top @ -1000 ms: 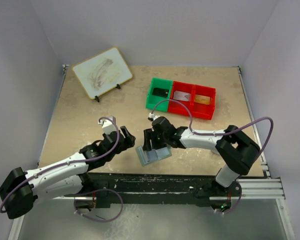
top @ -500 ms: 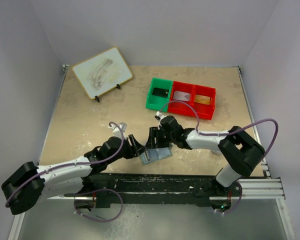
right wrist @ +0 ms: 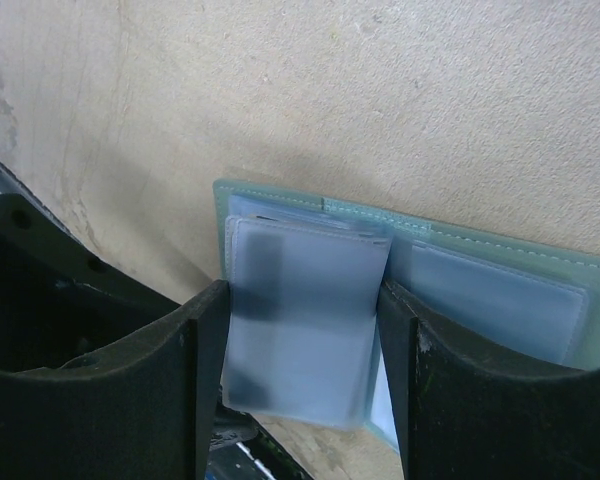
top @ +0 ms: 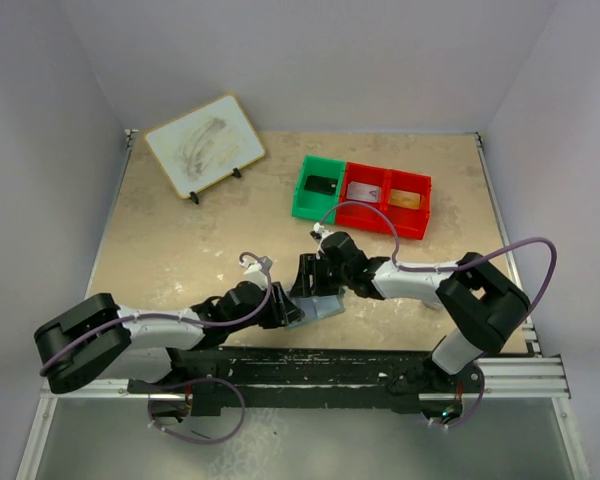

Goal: Take the credit cards out of the card holder

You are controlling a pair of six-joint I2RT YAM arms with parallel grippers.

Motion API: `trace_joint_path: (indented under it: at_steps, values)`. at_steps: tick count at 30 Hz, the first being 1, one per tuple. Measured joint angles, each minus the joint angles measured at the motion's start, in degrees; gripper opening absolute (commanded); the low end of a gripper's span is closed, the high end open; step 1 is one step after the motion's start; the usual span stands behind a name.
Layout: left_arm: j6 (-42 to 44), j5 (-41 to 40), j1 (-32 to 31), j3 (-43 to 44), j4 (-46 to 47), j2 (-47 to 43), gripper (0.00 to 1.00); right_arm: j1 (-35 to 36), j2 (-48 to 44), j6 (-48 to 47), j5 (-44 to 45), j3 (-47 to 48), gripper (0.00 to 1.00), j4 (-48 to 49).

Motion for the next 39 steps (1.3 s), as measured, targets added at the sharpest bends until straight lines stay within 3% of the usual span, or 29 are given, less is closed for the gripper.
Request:
trace_joint_path:
  at_steps: [6,12,18,34,39]
  values:
    - [-1.38,-0.87,-1.79,1.42,5.7,5.79,0.29,-0.11,-0.02,0.15,-0.02,-0.13,0.61,0.2]
    - [-1.33,-2.16,-2.29,6.08,4.15,8.24,0.28,-0.61,-0.33,0.15,0.04,-0.13,0.61,0.26]
    - [-0.37,-3.63,-2.58,8.72,1.22,9.35,0.29,-1.22,-1.53,0.44,0.9,-0.2,0.7,0.02]
    - [4.11,-3.63,-2.86,20.79,-0.98,19.37,0.39,-7.32,-15.19,-1.86,11.58,0.7,0.81,-13.42]
    - [4.2,-2.97,-3.06,22.18,0.94,21.94,0.48,-7.72,-22.32,-1.73,16.41,0.28,0.81,-17.31]
